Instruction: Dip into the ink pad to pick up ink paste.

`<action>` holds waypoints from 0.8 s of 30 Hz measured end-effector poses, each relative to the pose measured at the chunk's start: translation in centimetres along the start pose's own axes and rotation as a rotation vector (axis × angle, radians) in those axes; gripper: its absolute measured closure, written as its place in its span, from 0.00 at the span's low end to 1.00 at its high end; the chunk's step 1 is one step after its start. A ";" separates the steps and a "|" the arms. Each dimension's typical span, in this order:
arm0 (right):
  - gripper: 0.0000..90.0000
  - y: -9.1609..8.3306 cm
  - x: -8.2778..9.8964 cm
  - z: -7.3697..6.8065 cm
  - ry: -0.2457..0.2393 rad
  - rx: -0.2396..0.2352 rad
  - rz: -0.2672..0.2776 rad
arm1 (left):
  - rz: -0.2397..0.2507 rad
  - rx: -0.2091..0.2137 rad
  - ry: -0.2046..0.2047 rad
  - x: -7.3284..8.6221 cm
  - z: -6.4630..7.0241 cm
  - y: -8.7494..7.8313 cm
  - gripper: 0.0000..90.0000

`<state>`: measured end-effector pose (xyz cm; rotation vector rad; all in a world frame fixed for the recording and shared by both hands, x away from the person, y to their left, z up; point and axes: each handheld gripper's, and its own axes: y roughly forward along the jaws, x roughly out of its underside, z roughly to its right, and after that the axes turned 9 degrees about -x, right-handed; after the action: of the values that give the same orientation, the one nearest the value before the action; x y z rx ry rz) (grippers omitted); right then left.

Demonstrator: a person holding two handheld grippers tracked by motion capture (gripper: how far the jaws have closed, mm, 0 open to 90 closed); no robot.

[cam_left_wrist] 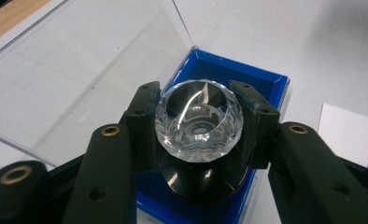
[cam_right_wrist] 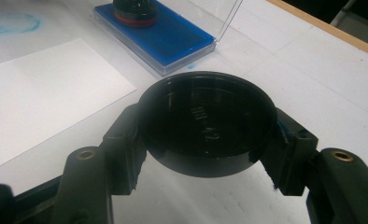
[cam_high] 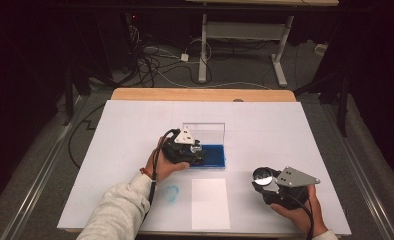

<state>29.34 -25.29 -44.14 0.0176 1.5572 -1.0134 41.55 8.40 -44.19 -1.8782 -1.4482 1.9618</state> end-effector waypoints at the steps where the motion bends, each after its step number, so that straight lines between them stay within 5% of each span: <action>1: 0.44 0.0 0.0 0.0 -0.001 0.000 -0.001 | -0.005 -0.004 0.003 0.0 0.0 0.0 0.61; 9: 0.44 0.1 0.0 -0.1 -0.007 -0.007 -0.001 | -0.014 -0.031 0.000 -0.2 0.3 0.0 0.61; 14: 0.43 0.1 0.0 0.0 -0.005 -0.010 0.001 | -0.018 -0.086 0.026 -0.4 0.2 0.0 0.61; 24: 0.43 0.1 -0.1 -0.1 -0.009 -0.015 0.002 | 0.014 -0.003 -0.069 0.5 -0.7 0.1 0.61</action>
<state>29.33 -25.16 -44.16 0.0043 1.5564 -0.9990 42.02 9.01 -44.47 -1.8443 -1.4595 2.0510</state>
